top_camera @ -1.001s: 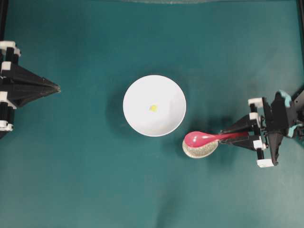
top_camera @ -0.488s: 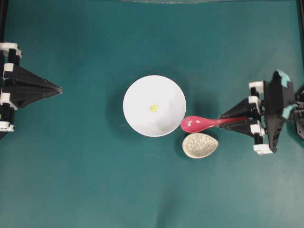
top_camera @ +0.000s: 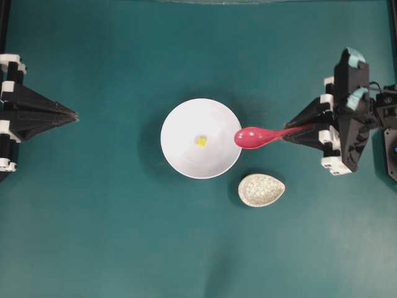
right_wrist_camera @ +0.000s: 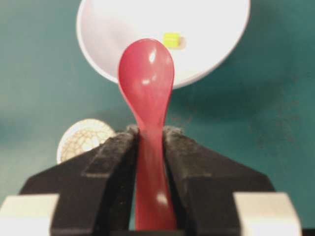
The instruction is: Scoop the yellow hexagonal prism block from the bowl with a spoon using the right arm.
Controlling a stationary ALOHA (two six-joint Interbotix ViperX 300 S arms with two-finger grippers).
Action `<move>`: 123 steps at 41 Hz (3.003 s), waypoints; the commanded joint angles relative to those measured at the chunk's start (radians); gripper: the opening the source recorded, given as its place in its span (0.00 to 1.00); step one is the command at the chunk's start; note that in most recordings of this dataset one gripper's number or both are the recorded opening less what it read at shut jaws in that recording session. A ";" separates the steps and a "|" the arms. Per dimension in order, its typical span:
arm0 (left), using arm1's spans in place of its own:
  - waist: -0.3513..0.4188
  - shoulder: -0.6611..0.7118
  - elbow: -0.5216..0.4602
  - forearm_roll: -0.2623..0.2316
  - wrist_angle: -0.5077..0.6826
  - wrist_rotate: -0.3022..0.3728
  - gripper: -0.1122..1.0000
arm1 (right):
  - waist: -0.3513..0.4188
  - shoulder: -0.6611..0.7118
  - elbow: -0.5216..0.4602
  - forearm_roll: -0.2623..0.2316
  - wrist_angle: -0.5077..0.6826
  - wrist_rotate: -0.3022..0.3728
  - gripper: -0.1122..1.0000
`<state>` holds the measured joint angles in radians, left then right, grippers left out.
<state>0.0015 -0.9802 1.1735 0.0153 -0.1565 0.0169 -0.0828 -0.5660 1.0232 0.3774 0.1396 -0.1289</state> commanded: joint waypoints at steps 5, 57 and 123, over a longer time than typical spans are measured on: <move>0.002 0.008 -0.028 0.003 -0.005 0.000 0.14 | -0.054 0.023 -0.103 -0.002 0.092 0.002 0.32; 0.002 0.002 -0.028 0.002 0.008 0.002 0.14 | -0.103 0.110 -0.376 -0.032 0.459 0.052 0.20; 0.002 -0.029 -0.037 0.003 0.009 -0.012 0.14 | 0.261 0.164 0.173 0.060 -0.293 0.233 0.20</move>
<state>0.0015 -1.0124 1.1674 0.0153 -0.1427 0.0061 0.1718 -0.4065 1.2042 0.4341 -0.1427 0.0997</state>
